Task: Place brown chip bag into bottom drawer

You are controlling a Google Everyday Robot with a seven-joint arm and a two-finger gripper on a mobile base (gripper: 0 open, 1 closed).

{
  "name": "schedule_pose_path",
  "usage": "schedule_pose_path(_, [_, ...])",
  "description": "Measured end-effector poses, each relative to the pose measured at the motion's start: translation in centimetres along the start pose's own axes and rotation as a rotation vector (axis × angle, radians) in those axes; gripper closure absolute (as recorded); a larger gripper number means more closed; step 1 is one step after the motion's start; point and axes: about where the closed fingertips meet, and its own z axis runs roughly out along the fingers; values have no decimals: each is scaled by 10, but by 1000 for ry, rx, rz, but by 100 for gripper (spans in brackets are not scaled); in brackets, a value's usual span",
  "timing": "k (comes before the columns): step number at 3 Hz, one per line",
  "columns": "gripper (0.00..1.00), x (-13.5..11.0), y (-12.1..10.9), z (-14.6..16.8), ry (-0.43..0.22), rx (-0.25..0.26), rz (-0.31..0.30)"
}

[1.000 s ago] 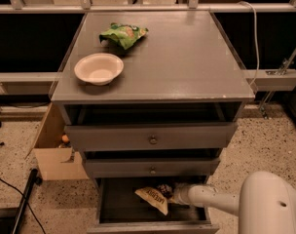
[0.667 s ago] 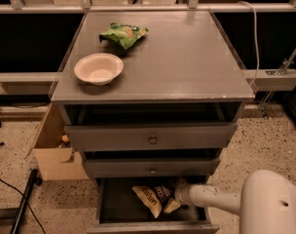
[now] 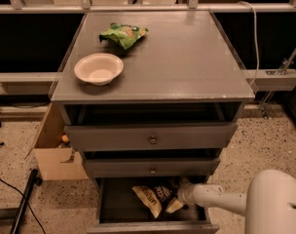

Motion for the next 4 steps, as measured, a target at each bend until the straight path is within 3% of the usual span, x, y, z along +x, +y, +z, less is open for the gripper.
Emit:
schedule_pose_path(1, [15, 0, -3, -12, -9, 14, 11])
schedule_pose_path(3, [36, 5, -10, -47, -23, 62, 35])
schedule_pose_path(4, [41, 12, -21, -73, -17, 106, 49])
